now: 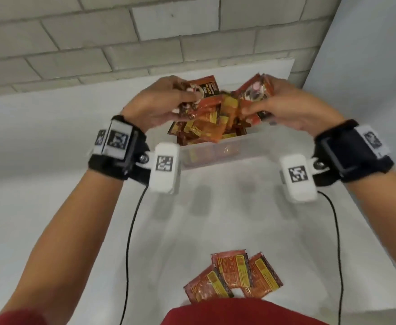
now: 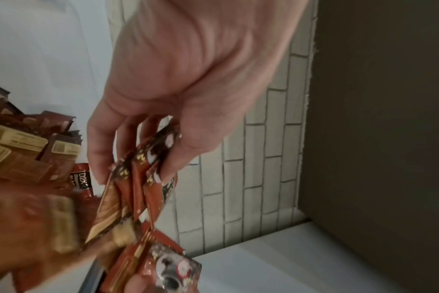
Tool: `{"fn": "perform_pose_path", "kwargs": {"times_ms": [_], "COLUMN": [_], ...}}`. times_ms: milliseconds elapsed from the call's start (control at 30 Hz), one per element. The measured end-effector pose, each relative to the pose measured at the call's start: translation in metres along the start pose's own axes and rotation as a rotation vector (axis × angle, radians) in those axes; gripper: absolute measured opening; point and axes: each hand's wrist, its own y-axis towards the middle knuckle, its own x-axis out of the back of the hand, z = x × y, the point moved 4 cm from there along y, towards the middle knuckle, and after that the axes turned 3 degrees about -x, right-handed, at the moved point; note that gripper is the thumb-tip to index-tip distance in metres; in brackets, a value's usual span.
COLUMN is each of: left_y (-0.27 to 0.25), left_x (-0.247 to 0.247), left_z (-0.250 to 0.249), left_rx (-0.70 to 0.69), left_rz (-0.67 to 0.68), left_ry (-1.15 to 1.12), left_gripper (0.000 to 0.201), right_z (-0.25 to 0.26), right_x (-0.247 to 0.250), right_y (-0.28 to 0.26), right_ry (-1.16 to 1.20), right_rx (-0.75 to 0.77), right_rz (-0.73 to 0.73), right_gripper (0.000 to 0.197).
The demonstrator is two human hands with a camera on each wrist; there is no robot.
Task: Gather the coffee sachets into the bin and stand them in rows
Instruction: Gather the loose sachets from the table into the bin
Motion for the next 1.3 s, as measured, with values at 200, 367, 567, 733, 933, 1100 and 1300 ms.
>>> {"fn": "perform_pose_path", "kwargs": {"times_ms": [200,367,567,733,933,1100,1300], "left_y": [0.052,0.067,0.069,0.059,-0.012,-0.081,-0.133], "left_x": [-0.012,-0.006,-0.006,-0.007,-0.021,-0.050,-0.101], "left_z": [0.017,0.037,0.046,0.041,0.031,0.069,0.148], "left_rx": [0.081,0.154,0.184,0.112,-0.089,-0.096,-0.120], "left_rz": [-0.024,-0.029,0.019,0.042,0.269,0.543,0.951], "left_ry": [0.151,0.235,0.085,0.198,0.424,0.606,0.899], "left_gripper": [0.035,0.058,0.073,0.062,0.049,0.047,0.096], "right_z": [-0.017,-0.034,-0.035,-0.024,-0.030,-0.089,-0.147], "right_x": [-0.015,-0.017,-0.013,-0.009,-0.012,-0.048,-0.084], "right_y": [0.061,0.079,0.080,0.055,-0.024,-0.103,-0.162], "right_ry": [-0.002,-0.188,-0.312,-0.379,-0.448,-0.693,-0.845], "right_rx": [-0.105,-0.094,-0.028,0.080,0.127,-0.019,-0.118], "right_rz": [0.035,0.004,-0.007,-0.088,0.089,0.437,0.534], "right_gripper": [0.054,0.090,0.081,0.051,0.025,0.030,0.066]}}
